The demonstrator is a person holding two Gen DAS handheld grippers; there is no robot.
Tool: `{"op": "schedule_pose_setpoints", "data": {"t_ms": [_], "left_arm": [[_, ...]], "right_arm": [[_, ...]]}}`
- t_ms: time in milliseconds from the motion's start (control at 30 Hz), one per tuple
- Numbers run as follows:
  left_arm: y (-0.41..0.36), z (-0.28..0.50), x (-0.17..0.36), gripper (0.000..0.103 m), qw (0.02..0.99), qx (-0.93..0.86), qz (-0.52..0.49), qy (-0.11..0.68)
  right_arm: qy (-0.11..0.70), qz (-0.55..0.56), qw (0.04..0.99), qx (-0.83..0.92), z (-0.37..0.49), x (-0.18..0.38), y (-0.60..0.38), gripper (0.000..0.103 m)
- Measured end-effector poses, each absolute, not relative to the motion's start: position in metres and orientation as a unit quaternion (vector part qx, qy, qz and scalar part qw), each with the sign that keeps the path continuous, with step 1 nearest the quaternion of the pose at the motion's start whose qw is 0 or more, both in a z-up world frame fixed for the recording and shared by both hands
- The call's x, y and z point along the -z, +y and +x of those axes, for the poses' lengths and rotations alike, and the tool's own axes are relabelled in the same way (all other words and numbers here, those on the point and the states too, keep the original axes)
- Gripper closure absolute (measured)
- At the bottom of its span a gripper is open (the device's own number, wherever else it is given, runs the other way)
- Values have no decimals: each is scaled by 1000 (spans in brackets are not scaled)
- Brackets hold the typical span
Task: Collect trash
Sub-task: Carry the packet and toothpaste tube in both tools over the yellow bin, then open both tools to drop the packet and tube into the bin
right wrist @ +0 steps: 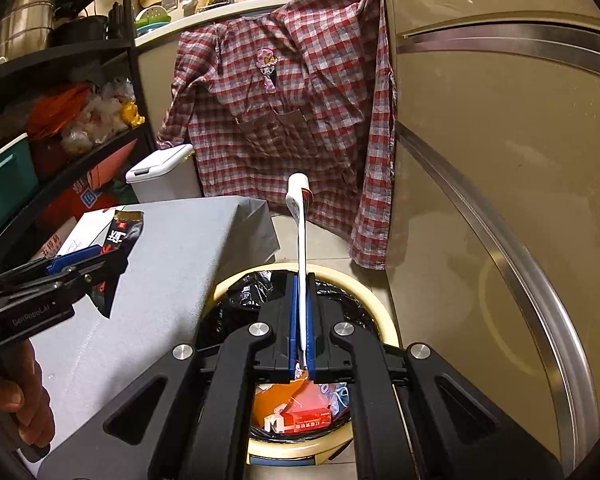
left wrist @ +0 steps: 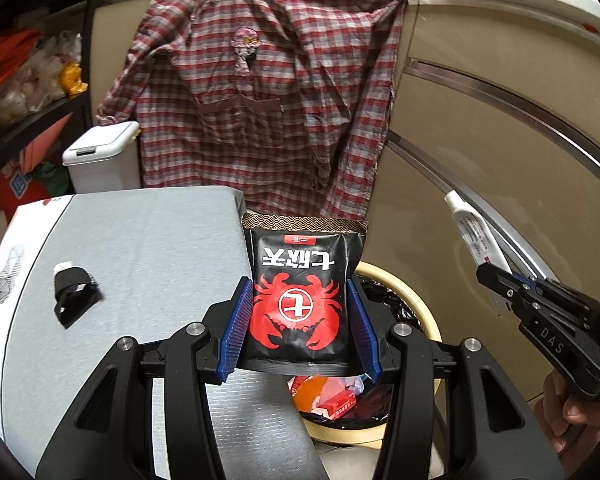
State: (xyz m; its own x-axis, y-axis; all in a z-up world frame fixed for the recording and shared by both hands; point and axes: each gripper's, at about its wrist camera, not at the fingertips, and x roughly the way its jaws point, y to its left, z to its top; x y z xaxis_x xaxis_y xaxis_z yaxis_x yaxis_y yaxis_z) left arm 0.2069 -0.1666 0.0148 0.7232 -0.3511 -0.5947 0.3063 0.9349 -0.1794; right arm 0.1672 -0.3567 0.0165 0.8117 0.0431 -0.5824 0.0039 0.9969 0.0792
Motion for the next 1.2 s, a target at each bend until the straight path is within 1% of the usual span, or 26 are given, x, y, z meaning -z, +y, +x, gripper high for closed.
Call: {"op": "schedule_pose_setpoints", "data": {"t_ms": [867, 900, 933, 1000, 1033, 1067, 1200], "left_arm": [[-190, 215, -4, 55, 917, 199, -25, 345], [-192, 214, -4, 54, 917, 199, -25, 346], [-192, 214, -4, 50, 916, 200, -24, 346], [-193, 214, -4, 45, 916, 199, -23, 346], [-193, 213, -4, 45, 917, 199, -23, 346], [-193, 213, -4, 45, 917, 200, -24, 345], [-193, 212, -4, 43, 916, 199, -26, 347]], "right_arm": [[308, 29, 951, -8, 173, -11, -357, 99], [309, 28, 951, -9, 174, -11, -356, 99], [310, 27, 950, -10, 174, -10, -356, 99], [315, 22, 949, -7, 175, -8, -356, 92], [315, 20, 949, -3, 175, -8, -355, 83], [313, 19, 949, -1, 174, -7, -356, 80], [309, 22, 951, 3, 173, -9, -357, 74]]}}
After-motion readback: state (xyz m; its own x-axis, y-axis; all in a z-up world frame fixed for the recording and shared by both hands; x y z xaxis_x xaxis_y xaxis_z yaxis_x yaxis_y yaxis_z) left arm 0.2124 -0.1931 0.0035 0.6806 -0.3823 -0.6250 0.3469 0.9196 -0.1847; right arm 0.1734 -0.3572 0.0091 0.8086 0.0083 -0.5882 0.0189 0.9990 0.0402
